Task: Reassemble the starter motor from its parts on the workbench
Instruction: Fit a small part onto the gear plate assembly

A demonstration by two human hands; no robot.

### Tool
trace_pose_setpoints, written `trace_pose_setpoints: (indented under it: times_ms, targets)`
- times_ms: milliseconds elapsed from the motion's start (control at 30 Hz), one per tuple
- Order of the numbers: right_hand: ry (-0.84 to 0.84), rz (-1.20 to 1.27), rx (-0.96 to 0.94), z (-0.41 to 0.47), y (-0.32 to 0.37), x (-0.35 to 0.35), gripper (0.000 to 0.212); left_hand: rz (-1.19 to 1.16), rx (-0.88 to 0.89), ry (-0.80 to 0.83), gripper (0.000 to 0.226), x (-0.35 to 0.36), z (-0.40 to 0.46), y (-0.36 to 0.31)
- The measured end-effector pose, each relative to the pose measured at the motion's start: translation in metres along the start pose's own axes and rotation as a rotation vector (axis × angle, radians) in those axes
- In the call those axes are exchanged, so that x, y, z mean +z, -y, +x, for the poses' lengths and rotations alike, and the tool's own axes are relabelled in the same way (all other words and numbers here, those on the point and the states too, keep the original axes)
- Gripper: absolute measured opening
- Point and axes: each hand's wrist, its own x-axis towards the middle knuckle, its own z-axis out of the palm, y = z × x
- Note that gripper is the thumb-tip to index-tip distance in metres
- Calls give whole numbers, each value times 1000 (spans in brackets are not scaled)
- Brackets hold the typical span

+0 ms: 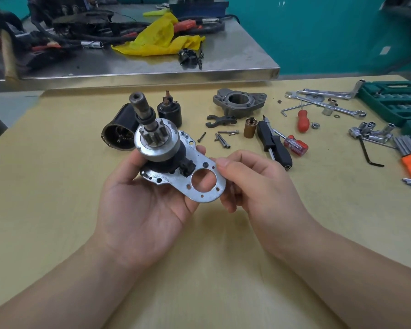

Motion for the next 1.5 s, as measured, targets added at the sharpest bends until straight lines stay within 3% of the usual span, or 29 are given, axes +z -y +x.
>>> trace_pose_setpoints:
  times_ms: [533,733,933,1200,1500]
  targets:
    - [8,-35,14,1,-4,-1,28,31,52,-5,44,0,0,0]
    - [109,-89,173,0,-3,3,39,103,94,-24,40,0,3,1]
    - [109,-21,271,0,-6,3,38,245,169,14,36,-1,3,4]
    - [-11,186,169,9,-12,1,18,607,262,48,47,-2,7,11]
    - [-109,89,-13,15,-8,-11,4,704,177,55,60,-13,10,12]
